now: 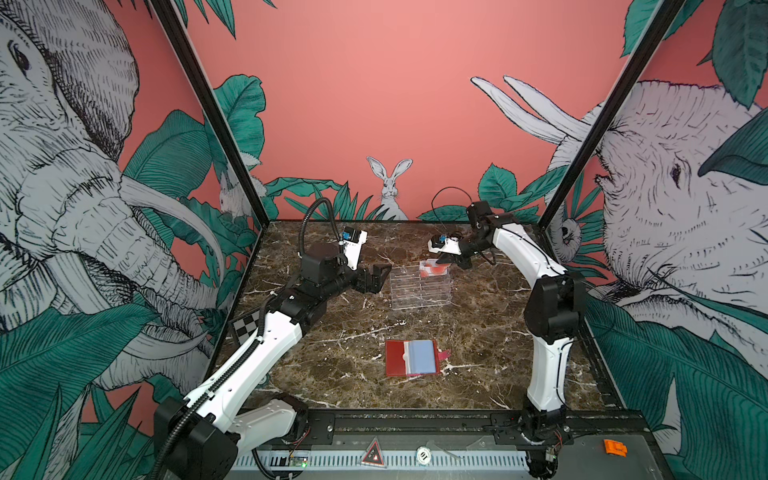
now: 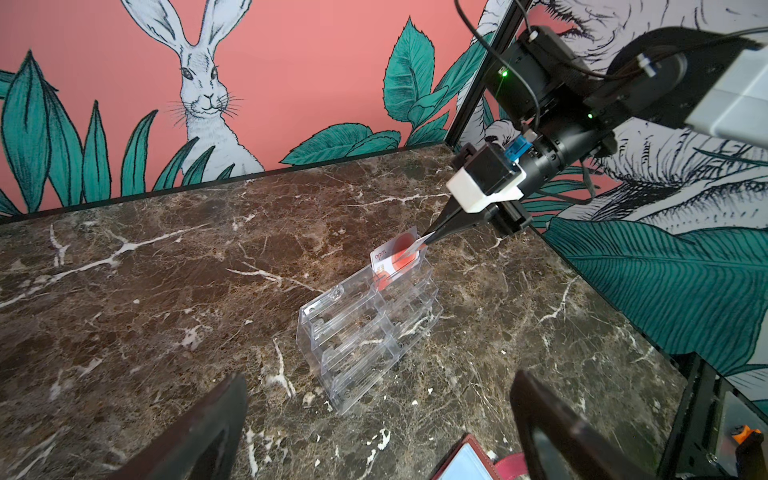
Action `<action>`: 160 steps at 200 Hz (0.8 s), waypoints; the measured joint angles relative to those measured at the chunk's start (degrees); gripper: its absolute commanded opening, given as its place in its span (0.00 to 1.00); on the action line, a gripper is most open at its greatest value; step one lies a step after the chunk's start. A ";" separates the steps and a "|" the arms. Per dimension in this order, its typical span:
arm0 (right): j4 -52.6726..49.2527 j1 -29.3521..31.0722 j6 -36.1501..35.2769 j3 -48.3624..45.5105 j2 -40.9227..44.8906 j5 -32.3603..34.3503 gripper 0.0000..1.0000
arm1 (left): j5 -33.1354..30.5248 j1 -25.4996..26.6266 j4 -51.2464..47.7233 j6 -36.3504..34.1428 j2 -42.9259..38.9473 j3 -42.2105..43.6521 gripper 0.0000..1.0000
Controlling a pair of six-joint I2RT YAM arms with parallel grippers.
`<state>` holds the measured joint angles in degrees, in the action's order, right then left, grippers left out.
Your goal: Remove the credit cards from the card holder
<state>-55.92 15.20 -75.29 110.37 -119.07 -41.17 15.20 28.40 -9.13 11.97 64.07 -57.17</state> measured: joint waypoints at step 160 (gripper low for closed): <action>-4.87 1.29 -2.54 6.73 -5.77 3.02 0.00 | 0.24 0.00 0.09 0.55 0.00 0.44 0.99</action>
<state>-60.80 16.49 -77.82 117.10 -124.84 -38.15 15.44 28.40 -9.04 12.51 64.07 -56.73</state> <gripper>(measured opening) 0.048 0.990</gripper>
